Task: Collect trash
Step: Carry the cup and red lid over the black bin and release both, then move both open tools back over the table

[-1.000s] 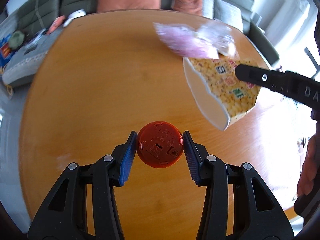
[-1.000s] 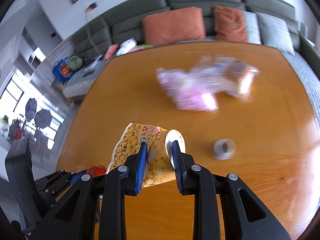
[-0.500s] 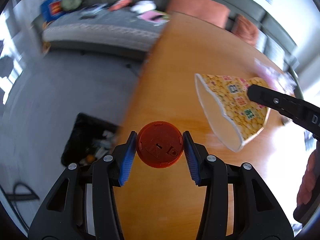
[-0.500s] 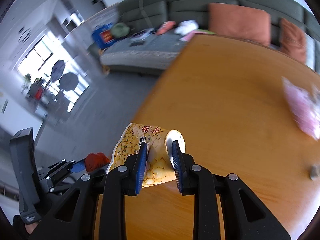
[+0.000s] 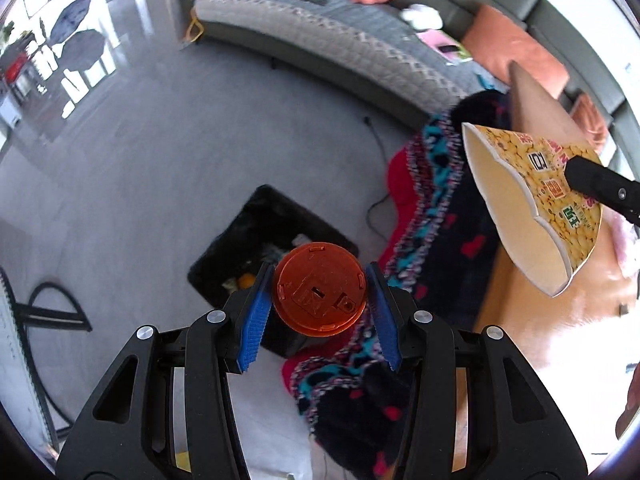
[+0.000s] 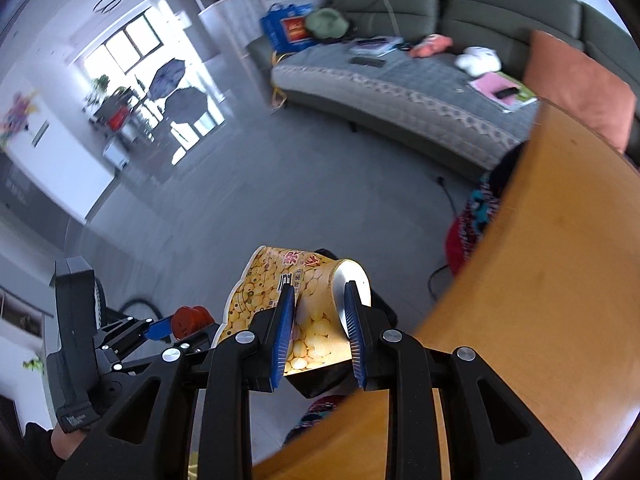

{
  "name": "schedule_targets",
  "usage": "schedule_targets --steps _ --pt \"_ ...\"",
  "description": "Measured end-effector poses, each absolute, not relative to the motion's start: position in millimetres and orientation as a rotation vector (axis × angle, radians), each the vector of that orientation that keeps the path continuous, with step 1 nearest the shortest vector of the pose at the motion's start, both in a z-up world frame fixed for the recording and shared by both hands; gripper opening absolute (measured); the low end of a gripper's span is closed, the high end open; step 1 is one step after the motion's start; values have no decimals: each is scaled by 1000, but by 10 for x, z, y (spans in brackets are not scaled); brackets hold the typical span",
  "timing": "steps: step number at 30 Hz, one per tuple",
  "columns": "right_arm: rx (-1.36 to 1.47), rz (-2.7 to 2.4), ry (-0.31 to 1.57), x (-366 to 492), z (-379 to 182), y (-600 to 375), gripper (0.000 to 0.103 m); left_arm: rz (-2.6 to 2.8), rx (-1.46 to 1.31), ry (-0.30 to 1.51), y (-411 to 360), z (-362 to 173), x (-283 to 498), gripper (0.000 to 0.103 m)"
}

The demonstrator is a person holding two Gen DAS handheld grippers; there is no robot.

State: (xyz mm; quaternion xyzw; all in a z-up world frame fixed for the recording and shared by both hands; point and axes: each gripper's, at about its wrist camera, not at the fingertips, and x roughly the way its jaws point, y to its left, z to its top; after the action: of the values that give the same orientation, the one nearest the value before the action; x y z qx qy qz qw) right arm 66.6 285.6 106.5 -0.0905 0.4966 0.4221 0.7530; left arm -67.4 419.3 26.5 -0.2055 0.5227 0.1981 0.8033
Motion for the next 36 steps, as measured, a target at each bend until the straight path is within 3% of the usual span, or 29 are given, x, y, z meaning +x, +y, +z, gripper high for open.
schedule_targets --steps 4,5,6,7,8,23,36 --pt "-231 972 1103 608 1008 3237 28 453 -444 1140 4321 182 -681 46" --pt "-244 988 1119 609 982 3350 35 455 -445 1148 4347 165 -683 47" --pt "-259 988 1133 616 959 3444 54 470 -438 1157 4374 135 -668 64" --pt "-267 981 1133 615 953 3483 63 495 -427 1170 4390 122 -677 80" --pt "-274 971 1118 606 962 3508 64 523 -416 1181 4420 106 -674 96" --pt "-241 948 1090 595 1044 3296 64 560 -416 1127 4437 244 -748 97" --pt "-130 844 1063 797 1176 2263 64 420 -306 1087 3527 548 -393 97"
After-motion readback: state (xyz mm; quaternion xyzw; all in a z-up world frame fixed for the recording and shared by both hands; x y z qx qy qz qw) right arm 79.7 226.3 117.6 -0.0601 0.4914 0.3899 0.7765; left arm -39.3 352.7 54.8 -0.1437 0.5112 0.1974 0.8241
